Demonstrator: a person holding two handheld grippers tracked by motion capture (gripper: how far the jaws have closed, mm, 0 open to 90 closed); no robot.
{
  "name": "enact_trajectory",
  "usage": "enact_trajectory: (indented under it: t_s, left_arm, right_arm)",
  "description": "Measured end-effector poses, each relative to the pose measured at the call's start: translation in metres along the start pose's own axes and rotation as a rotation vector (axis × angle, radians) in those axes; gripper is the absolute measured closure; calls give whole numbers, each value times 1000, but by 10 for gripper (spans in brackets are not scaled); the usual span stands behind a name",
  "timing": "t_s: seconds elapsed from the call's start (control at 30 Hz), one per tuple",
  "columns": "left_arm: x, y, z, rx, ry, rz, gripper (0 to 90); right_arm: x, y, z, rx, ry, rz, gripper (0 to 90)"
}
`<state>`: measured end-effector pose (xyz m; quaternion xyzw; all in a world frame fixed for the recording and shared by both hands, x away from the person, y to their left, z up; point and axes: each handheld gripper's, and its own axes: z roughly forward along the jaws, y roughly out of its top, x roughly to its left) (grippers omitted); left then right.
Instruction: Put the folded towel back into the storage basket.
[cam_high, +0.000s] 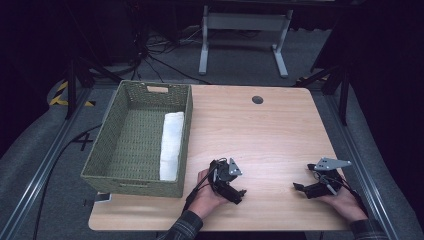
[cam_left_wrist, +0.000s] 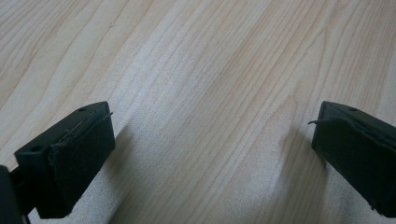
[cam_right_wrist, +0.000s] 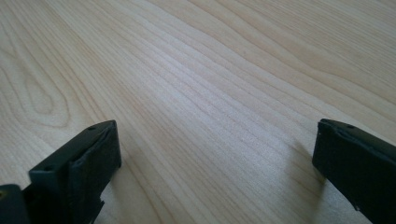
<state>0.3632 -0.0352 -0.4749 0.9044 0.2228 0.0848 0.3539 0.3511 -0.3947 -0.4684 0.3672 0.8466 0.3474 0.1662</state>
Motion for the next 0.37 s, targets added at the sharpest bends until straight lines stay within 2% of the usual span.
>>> enact_trajectory:
  t_s: [0.33, 0.37]
  left_arm:
    - [-1, 0, -1, 6, 0, -10, 0]
    - [0, 0, 0, 0, 2, -1, 0]
  right_arm:
    - [0, 0, 0, 2, -2, 2, 3]
    - [0, 0, 0, 1, -2, 2, 2]
